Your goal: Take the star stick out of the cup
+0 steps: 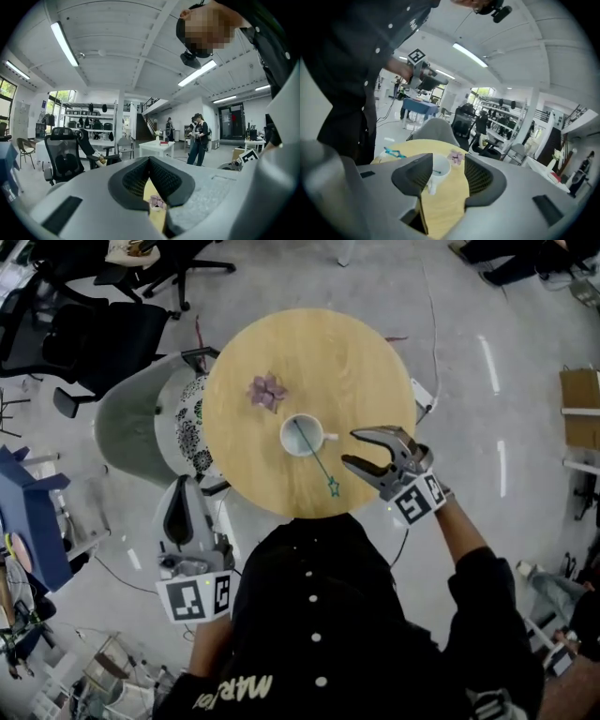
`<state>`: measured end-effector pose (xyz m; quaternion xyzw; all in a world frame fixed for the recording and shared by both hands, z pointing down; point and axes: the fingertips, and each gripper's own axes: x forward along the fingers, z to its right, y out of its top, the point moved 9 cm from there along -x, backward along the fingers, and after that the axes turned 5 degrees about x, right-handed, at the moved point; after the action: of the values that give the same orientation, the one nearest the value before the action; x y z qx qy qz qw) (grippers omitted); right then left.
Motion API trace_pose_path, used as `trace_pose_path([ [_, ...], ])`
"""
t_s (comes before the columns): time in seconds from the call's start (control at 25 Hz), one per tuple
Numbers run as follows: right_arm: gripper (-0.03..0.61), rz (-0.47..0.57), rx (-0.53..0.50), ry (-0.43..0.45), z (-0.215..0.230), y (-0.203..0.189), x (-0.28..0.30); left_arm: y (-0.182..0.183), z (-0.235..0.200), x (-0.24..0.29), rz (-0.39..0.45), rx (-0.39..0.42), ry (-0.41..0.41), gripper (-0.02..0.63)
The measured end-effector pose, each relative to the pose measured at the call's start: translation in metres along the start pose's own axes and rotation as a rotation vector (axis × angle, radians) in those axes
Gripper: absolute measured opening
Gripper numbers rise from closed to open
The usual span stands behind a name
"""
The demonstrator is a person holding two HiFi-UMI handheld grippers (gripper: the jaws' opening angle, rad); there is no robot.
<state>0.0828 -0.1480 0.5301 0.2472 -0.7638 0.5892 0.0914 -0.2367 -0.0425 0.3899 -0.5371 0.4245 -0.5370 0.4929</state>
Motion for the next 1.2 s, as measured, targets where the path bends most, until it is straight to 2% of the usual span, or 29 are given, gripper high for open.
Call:
trace_pose_path([
  [0.2,0.21,-0.04,-0.183,0.218,-0.014,-0.032,0.028,-0.02,0.002,0.011,-0.06,-0.003,0.001,-0.003],
  [0.4,0.196,-0.009,-0.412,0.437,-0.034,-0.052,0.058,-0.041,0.005,0.019,-0.109,-0.012,-0.001,-0.003],
  [0.52,0.183,0.03,-0.507,0.515,-0.046,-0.065,0.072,-0.057,0.009,0.023,-0.139,-0.023,0.003,-0.003],
  [0.84,0.118,0.104,-0.619,0.515,-0.053,-0.085,0.096,-0.088,0.014,0.031,-0.181,-0.048,0.007,-0.003],
  [1.0,0.091,0.131,-0.636,0.502,-0.057,-0.085,0.1,-0.094,0.015,0.031,-0.197,-0.06,0.014,-0.003],
  [1.08,0.038,0.151,-0.638,0.483,-0.056,-0.083,0.101,-0.095,0.016,0.031,-0.199,-0.062,0.014,-0.003],
  [1.2,0.025,0.168,-0.644,0.474,-0.054,-0.079,0.102,-0.094,0.019,0.033,-0.197,-0.066,0.011,-0.003],
])
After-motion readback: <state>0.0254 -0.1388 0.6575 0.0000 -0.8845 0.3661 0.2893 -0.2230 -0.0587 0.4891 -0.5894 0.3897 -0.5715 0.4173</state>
